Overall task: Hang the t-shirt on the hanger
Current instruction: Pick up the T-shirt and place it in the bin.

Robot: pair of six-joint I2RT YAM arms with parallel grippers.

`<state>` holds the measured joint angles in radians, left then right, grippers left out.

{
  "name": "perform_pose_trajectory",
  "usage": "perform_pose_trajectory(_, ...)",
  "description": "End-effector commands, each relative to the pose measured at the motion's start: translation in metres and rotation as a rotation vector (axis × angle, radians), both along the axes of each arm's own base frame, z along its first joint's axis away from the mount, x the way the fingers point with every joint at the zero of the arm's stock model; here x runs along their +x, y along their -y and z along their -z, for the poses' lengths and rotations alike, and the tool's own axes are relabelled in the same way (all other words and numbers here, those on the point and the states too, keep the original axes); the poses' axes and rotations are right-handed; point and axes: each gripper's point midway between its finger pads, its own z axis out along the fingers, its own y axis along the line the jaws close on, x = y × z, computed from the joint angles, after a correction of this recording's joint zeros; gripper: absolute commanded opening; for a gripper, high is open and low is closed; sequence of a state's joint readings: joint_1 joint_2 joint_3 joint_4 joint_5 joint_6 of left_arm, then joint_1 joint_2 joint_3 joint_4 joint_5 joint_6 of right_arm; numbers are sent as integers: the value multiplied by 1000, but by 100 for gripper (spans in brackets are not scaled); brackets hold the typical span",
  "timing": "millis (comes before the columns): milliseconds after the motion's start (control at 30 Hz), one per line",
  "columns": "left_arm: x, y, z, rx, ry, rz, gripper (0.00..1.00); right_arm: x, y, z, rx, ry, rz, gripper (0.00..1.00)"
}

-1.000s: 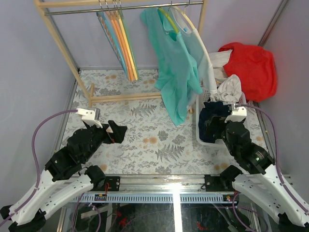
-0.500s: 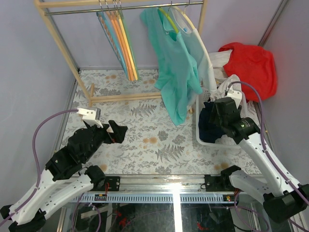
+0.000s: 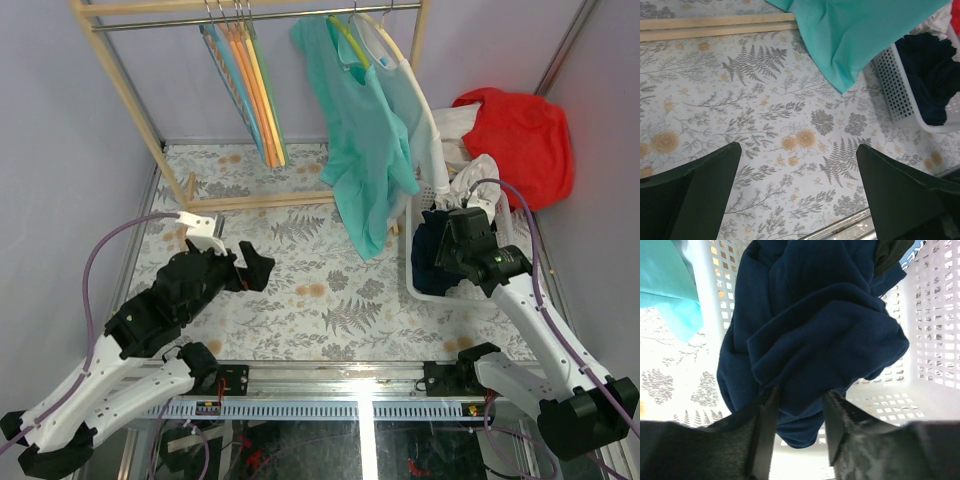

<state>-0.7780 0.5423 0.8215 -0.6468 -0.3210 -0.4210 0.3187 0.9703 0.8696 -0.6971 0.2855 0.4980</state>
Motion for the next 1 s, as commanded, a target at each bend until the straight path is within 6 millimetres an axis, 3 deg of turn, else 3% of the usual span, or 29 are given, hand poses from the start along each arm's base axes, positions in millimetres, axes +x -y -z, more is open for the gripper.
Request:
perform_pose_trajectory(0,4,26,-35,-104,18,70,100,7,-3,-5,23,35,-11,38)
perform_pose_trajectory(133,6,34,-40,-126,21,87,100,9,-2,-13,21,58,-19,14)
perform_pose_trajectory(267,9,40,-42,-126,15,98,100,11,-2,-42,27,125,-35,0)
perform_pose_trajectory(533,13,56,-55,-162,27,148,100,11,-16,-134,117,352,-124,0)
perform_pose_trajectory(967,19,102,-98,-246,104,322,100,-4,-35,-280,250,688,-251,0)
